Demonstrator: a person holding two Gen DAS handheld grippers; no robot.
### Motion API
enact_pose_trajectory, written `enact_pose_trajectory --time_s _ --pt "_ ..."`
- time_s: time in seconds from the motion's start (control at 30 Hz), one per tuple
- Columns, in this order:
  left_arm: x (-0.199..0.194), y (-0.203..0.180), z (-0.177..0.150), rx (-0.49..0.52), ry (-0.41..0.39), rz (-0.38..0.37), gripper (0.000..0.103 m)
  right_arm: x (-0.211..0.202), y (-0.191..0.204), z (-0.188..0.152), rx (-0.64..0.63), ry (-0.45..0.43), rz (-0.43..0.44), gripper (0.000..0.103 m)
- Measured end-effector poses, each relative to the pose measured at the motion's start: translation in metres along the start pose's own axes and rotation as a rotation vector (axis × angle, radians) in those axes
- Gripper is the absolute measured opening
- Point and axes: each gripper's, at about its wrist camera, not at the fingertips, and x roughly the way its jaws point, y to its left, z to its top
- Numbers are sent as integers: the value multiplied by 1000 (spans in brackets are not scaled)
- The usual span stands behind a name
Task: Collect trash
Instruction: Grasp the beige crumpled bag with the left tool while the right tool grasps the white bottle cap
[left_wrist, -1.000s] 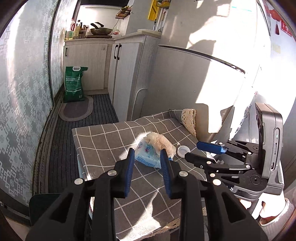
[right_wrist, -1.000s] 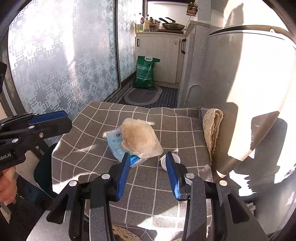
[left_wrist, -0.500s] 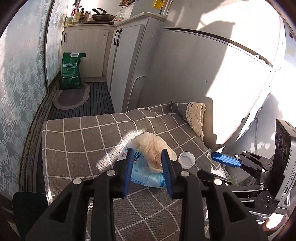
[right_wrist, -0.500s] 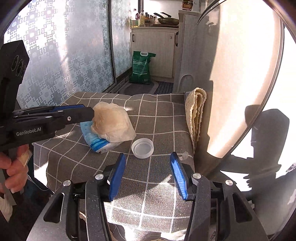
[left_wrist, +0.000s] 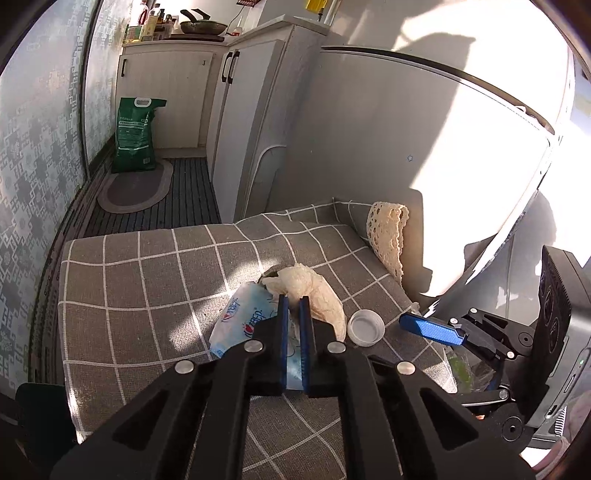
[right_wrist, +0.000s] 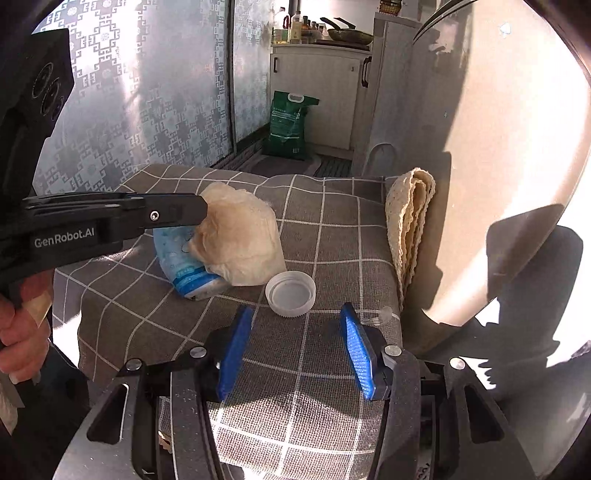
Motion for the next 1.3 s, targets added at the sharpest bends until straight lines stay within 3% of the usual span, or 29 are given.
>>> enact_pose_trajectory --time_s 0.1,0.43,0.87,1.3 --pt "-7 -3 1 10 -16 -14 5 4 4 3 -2 7 -7 50" --pt "-41 -3 8 14 -86 -46 4 16 10 9 13 42 -28 28" --pt "-95 27 4 10 -137 18 4 -6 31 36 13 -13 -42 27" --pt "-137 78 -13 -11 -135 110 4 -13 91 67 -57 -60 18 27"
